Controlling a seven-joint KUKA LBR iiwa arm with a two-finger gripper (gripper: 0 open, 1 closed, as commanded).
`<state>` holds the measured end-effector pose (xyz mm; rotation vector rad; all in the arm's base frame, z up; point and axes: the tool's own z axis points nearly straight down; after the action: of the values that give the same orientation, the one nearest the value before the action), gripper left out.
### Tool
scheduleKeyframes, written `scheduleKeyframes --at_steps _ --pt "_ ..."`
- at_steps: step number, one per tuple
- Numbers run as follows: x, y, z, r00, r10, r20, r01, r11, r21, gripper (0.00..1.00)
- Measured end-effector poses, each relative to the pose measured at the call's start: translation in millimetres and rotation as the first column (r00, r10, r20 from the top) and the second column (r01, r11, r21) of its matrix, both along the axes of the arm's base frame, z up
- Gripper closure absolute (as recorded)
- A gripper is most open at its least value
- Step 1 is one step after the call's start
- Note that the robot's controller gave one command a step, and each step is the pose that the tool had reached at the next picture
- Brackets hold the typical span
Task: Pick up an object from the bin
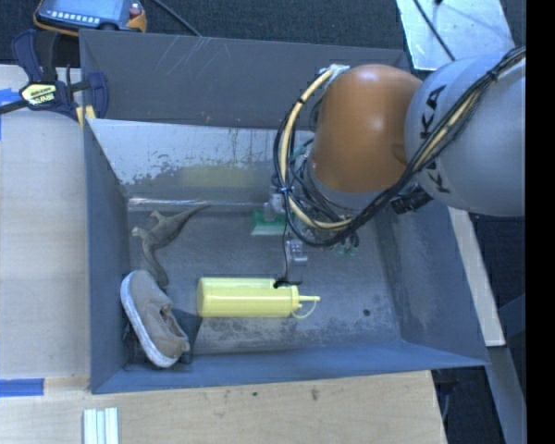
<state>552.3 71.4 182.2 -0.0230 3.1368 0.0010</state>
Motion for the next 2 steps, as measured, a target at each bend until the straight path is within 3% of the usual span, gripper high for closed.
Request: scheduleKeyframes --at_steps 1,2 --pt "-32.3 1.7 -25.5 0.997 0.073 -0.001 -0.073 0.997 -0.001 0.0" --pt "-52.1 21.2 -49.6 0.989 0.151 -0.01 -0.151 0.989 -0.002 0.0"
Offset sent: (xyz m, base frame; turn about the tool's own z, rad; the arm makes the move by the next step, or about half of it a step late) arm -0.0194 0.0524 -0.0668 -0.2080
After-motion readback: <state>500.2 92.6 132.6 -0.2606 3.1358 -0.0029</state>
